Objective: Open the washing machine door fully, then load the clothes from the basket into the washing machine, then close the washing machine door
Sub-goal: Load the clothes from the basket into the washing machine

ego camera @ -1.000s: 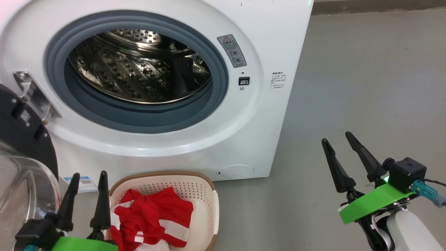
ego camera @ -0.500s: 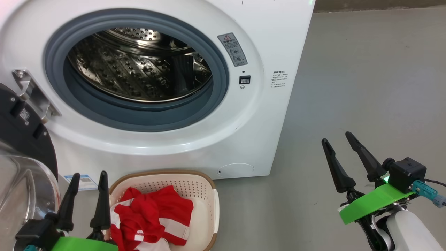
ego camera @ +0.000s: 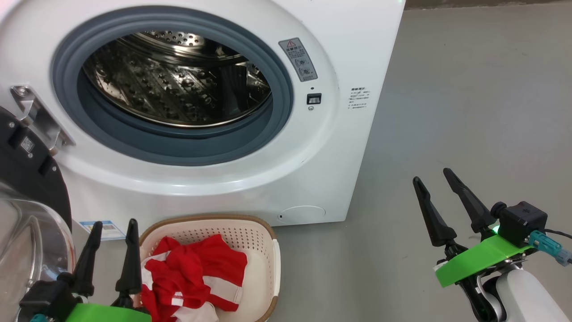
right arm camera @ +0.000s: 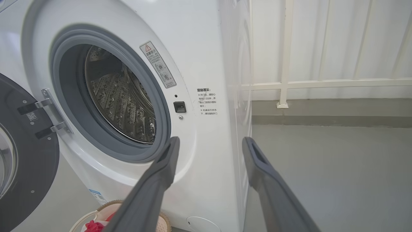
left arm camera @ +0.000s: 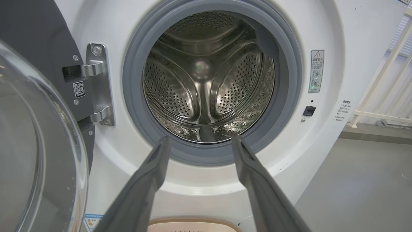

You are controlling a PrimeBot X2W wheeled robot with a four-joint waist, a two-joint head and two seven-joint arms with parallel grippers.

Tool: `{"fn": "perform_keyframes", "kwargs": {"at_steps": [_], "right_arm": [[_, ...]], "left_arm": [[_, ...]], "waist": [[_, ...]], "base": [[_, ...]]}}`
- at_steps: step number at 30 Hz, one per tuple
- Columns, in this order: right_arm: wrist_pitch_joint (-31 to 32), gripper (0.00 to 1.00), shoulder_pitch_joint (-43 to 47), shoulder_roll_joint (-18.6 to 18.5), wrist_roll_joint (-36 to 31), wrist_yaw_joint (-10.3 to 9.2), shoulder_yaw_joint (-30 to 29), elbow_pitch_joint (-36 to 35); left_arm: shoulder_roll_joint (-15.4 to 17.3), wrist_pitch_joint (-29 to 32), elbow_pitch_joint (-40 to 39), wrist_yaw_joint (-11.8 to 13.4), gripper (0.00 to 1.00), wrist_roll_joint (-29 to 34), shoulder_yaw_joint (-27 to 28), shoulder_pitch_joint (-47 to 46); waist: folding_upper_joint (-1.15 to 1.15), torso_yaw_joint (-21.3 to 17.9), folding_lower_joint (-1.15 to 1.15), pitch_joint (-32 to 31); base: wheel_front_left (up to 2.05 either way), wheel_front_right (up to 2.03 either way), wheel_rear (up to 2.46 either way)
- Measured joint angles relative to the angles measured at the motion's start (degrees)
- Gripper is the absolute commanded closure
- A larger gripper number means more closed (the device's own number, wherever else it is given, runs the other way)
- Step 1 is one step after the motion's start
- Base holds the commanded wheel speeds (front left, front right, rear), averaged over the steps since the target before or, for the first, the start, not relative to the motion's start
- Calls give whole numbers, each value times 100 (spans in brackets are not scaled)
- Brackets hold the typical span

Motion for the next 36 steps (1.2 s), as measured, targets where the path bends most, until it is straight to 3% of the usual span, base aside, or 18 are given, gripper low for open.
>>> {"fn": "perform_keyframes", "kwargs": {"at_steps": [21, 36], "right_arm": [[0, 0, -70, -1, -1, 0, -16, -10], [0, 0, -359, -27, 0, 0, -74, -93]], "left_arm": [[-8, 0, 142, -1, 0, 56, 0, -123], [-148, 0, 628, 7, 0, 366, -5, -890]], "waist": [[0, -28, 0, 260], [0, -85, 0, 1019]], "base": [[0, 0, 0], [0, 0, 0]]}}
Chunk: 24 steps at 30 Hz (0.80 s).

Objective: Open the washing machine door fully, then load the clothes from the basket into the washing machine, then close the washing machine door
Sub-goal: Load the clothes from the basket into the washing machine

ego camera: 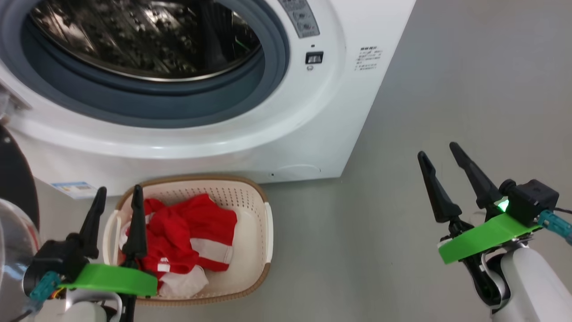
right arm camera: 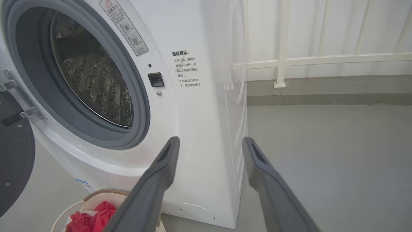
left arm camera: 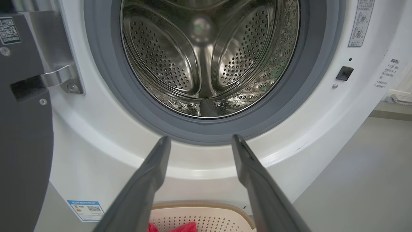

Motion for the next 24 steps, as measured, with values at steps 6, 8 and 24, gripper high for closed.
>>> {"fn": "perform_keyframes", "kwargs": {"at_steps": [6, 8, 24], "right_arm": [[0, 0, -205, 7, 0, 0, -33, -41], [0, 0, -241, 9, 1, 0, -48, -45], [-1, 0, -848, 53, 11, 0, -131, -177]], "left_arm": [[-33, 0, 472, 1, 0, 77, 7, -359], [-33, 0, 603, 1, 0, 78, 8, -463], [-21, 0, 1946, 1, 0, 189, 148, -1677]], "waist": [[0, -33, 0, 426], [0, -44, 0, 548], [0, -86, 0, 1641]], "base": [[0, 0, 0], [0, 0, 0], [0, 0, 0]]}}
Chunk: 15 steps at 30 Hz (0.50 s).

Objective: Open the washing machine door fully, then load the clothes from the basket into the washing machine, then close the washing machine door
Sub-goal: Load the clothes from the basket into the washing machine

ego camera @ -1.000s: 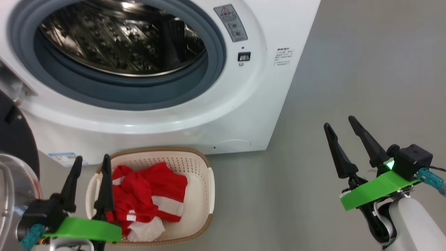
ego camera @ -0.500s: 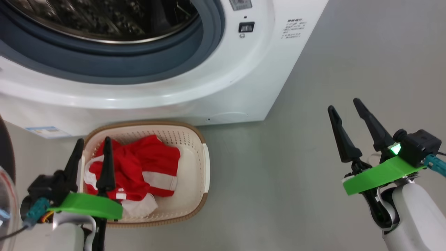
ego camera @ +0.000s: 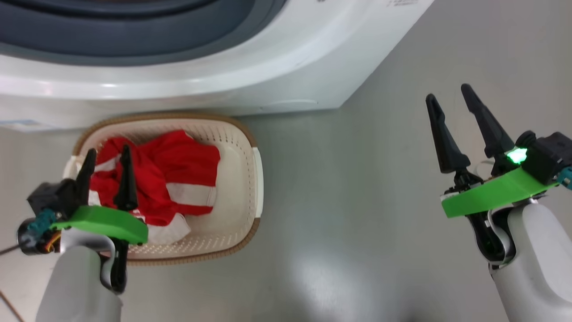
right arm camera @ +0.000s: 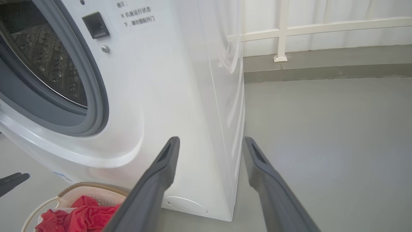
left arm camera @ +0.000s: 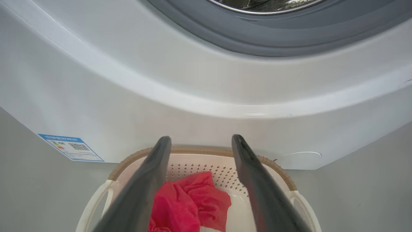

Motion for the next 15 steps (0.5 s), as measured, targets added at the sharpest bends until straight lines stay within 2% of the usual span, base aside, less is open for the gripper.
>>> {"fn": "perform_keyframes", "kwargs": {"at_steps": [8, 15], "right_arm": [[-1, 0, -296, 59, 7, 0, 1, -78], [-41, 0, -502, 122, 7, 0, 1, -135]], "left_arm": [[134, 0, 1181, 0, 0, 74, 103, -733], [210, 0, 1905, 0, 0, 159, 110, -1303]], "waist": [[0, -47, 0, 595], [0, -125, 0, 1045]], "base": [[0, 0, 0], [0, 0, 0]]}}
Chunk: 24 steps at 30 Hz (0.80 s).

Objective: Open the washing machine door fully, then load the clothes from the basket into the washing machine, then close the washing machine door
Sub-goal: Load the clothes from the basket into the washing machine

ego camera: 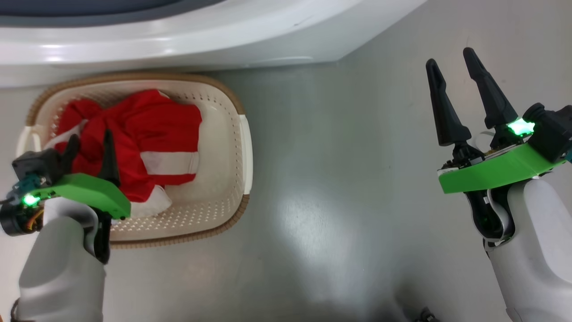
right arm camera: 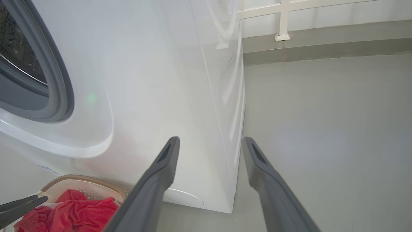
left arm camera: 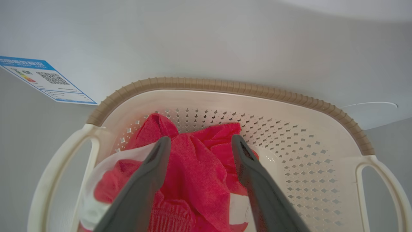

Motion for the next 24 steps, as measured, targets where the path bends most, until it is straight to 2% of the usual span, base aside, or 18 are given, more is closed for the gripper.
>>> {"fn": "perform_keyframes", "kwargs": {"at_steps": [9, 24], "right_arm": [[0, 0, -230, 75, 0, 0, 27, -53], [0, 0, -372, 100, 0, 0, 36, -148]], "left_arm": [[174, 0, 1014, 0, 0, 44, -30, -685], [303, 113, 1940, 100, 0, 142, -214, -1307]], "waist": [[0, -118, 0, 470], [0, -299, 0, 976]], "base": [[0, 0, 0], [0, 0, 0]]}}
